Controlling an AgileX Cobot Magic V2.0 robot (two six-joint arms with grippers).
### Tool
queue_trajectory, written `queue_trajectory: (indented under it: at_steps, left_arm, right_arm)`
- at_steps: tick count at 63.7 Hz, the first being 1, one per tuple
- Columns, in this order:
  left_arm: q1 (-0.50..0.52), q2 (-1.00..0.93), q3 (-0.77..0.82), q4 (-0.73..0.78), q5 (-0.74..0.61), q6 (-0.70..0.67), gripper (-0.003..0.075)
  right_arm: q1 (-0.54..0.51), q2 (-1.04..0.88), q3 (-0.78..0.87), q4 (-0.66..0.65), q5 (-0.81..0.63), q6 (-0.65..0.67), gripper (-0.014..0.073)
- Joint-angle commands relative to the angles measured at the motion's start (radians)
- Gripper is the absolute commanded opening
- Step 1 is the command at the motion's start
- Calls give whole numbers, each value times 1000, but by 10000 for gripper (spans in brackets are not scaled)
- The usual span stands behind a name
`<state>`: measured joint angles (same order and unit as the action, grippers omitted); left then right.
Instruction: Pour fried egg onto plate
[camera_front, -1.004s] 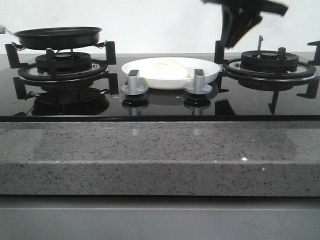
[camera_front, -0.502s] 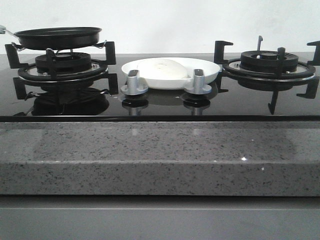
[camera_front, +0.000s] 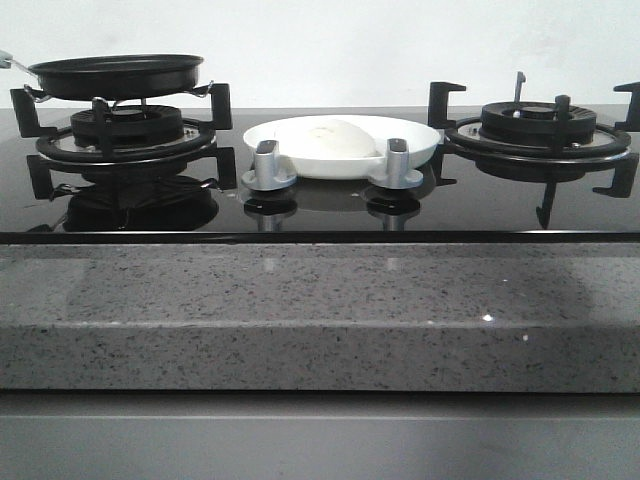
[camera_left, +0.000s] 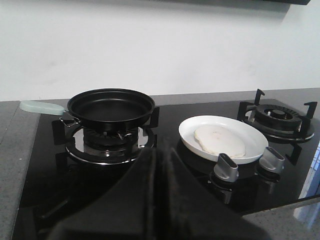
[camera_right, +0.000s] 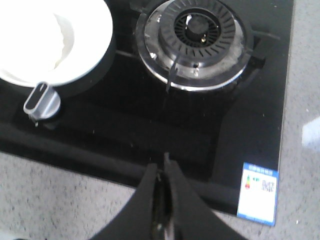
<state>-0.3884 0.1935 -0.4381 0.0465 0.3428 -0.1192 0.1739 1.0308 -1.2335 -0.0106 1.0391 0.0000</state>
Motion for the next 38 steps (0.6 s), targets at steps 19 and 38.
queue_trajectory:
  at_steps: [19, 38]
  left_arm:
    - [-9, 11, -27, -7, -88, -5, -19]
    - [-9, 11, -27, -7, -88, -5, -19]
  right_arm:
    - [-4, -464, 455, -20, -392, 0, -58]
    - [-4, -853, 755, -19, -634, 0, -58]
